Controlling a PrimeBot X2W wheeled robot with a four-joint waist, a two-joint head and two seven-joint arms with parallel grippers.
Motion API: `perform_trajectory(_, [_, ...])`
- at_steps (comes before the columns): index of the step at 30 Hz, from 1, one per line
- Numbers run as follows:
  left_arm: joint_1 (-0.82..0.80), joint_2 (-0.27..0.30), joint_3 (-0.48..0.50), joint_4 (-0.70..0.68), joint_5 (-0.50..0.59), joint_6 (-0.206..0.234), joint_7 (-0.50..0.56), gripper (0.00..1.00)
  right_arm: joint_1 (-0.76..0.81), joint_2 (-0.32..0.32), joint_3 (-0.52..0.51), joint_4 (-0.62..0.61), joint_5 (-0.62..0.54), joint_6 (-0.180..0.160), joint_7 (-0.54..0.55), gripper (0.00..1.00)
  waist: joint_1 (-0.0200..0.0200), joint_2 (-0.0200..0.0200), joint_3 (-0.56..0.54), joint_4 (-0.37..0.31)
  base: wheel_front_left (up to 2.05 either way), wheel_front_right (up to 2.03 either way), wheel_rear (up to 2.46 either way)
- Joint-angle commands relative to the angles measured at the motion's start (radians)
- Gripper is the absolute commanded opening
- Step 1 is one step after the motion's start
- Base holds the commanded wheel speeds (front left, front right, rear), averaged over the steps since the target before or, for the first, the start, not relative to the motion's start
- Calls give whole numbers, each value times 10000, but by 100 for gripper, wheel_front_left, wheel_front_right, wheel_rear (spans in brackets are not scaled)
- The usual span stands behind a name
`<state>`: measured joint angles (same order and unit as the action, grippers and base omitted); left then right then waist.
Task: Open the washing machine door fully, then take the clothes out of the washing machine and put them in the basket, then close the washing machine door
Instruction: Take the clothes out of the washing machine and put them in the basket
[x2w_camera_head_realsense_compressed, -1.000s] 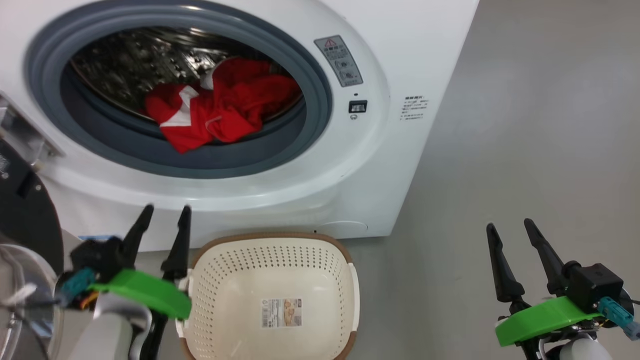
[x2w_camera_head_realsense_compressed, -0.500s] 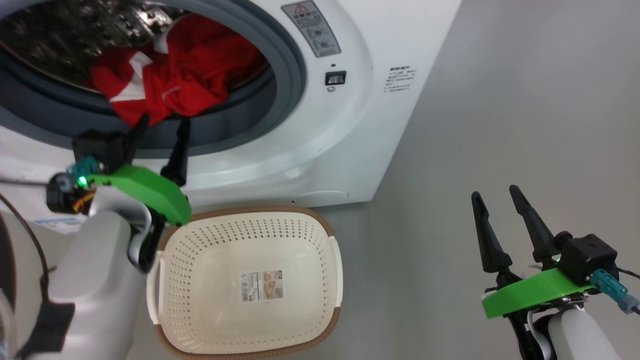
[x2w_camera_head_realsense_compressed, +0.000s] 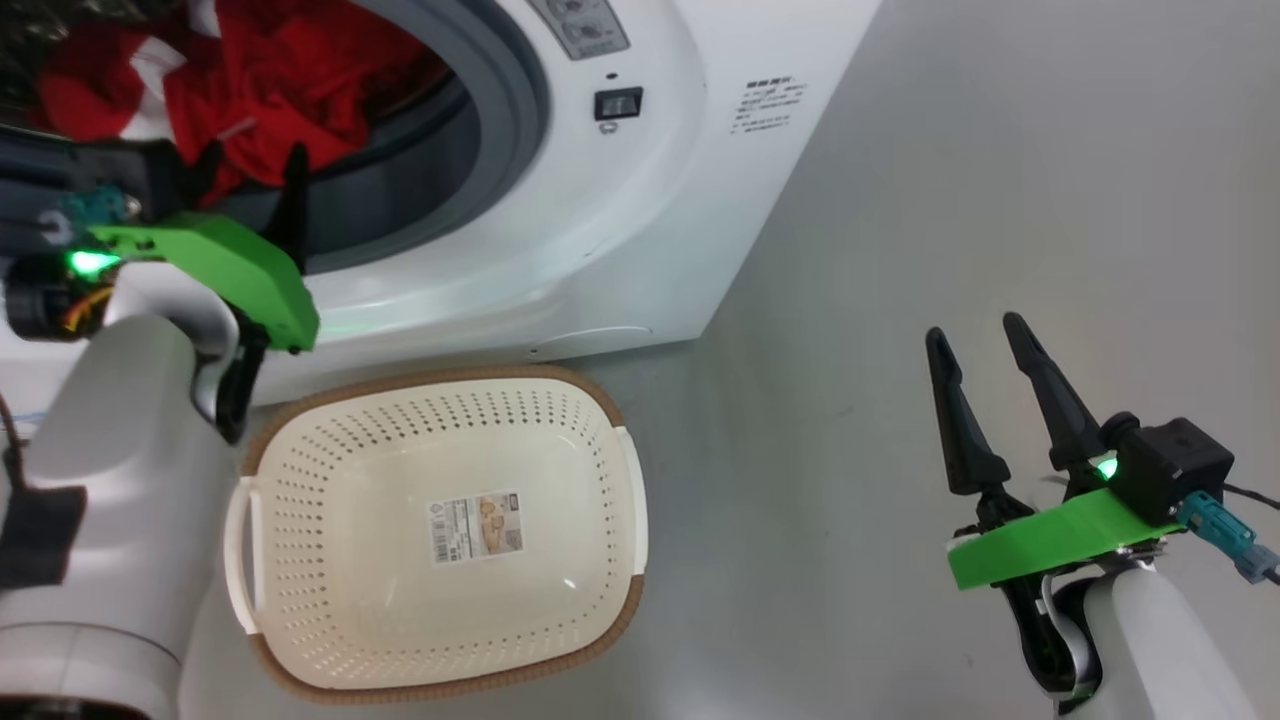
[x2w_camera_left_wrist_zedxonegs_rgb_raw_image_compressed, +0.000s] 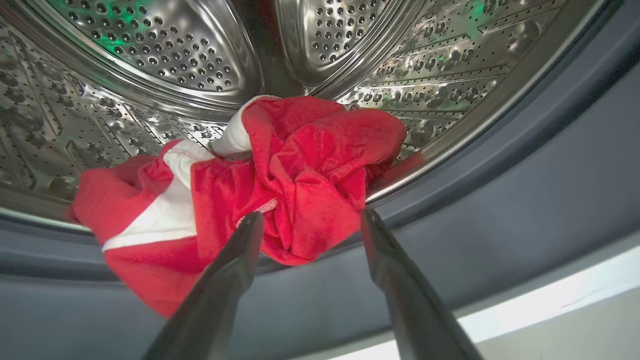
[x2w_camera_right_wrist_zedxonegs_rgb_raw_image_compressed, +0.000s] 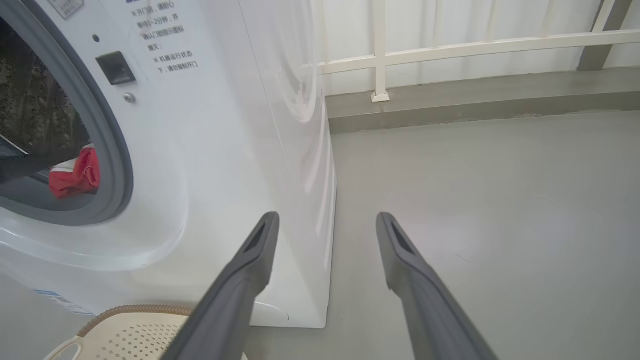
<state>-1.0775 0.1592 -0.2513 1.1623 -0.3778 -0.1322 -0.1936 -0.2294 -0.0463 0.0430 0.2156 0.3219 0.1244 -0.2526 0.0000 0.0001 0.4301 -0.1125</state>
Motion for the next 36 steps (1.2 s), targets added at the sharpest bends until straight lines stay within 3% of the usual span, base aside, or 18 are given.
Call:
perform_trajectory(1, [-345,521,114,7,74,17,14,100,-192,-40,265,-272,160,63,-92,100,0,-1,233,-228,0,0,0])
perform_trajectory(19, [-1386,1157,-355,1068,-186,16,56,100,-518,-39,689,-410,541,63,-92,100,0,-1,951,-979,0,0,0])
perform_trajectory(20, [-1392,1173,-374,1087,-208,16,57,74,-519,-39,689,-414,547,63,-92,100,0,-1,953,-992,0,0,0])
perform_trajectory(22, [-1406,1193,-434,1111,-239,16,19,5,-512,-39,664,-413,549,63,-92,100,0,-1,935,-997,0,0,0])
perform_trajectory(23, [-1406,1181,-460,1119,-272,16,0,0,-502,-39,642,-410,543,63,-92,100,0,-1,915,-985,0,0,0])
perform_trajectory(36, [-389,759,-571,307,-1352,16,-643,0,-330,-39,512,-207,345,63,-92,100,0,-1,134,-410,0,0,0])
